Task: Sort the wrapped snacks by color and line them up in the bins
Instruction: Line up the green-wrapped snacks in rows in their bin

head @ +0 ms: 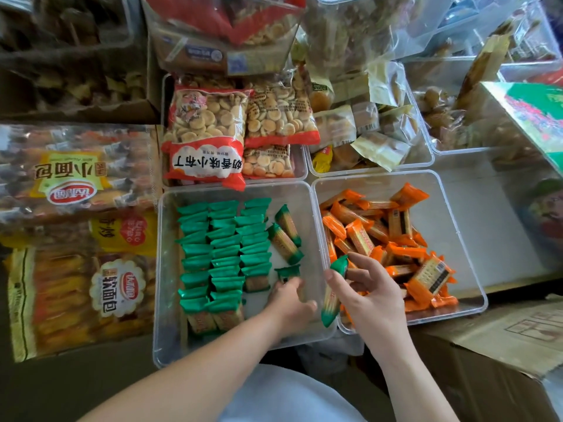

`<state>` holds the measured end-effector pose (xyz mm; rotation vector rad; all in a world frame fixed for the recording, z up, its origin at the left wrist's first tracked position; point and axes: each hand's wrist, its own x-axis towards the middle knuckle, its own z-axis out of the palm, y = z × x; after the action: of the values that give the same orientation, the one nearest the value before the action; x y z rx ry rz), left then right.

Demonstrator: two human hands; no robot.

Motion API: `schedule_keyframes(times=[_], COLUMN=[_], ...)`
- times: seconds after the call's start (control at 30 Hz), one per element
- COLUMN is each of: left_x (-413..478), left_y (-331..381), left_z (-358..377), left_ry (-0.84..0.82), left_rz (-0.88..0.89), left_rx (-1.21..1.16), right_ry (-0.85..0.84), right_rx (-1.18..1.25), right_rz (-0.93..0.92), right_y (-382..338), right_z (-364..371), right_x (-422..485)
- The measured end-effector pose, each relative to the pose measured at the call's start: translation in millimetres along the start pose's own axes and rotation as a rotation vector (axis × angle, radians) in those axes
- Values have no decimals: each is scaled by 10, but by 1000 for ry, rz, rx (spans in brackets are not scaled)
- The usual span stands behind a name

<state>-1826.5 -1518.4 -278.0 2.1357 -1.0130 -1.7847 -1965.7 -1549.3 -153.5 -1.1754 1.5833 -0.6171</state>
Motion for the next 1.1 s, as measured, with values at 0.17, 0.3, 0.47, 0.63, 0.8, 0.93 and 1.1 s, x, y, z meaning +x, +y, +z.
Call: schedule_keyframes(times=[0.17,0.3,0.47,0.63,0.8,0.93,1.1], left_x=[-76,-103,-301,-673,-1069,-1209,-1307], left_y=[28,37,130,12,-31,-117,-196], left_z=[-46,-39,-129,-462,-807,-967,-1061], left_ry=[78,35,68,306,535,610,532], left_rz=[2,69,187,344,436,509,533], left_rx=[130,197,203,-72,-164,-169,-111], right_ry=[33,19,-20,-142,-281,-371,-441], right_rx=[-8,-7,-9,-35,39,147,156], right_rz=[25,24,-4,-51,-35,33,50], right_y=[62,52,-4,-93,-210,-375,-489], right_z=[-28,-30,-8,150,482,685,843], right_x=[-60,-57,-59,-19,34,64,140])
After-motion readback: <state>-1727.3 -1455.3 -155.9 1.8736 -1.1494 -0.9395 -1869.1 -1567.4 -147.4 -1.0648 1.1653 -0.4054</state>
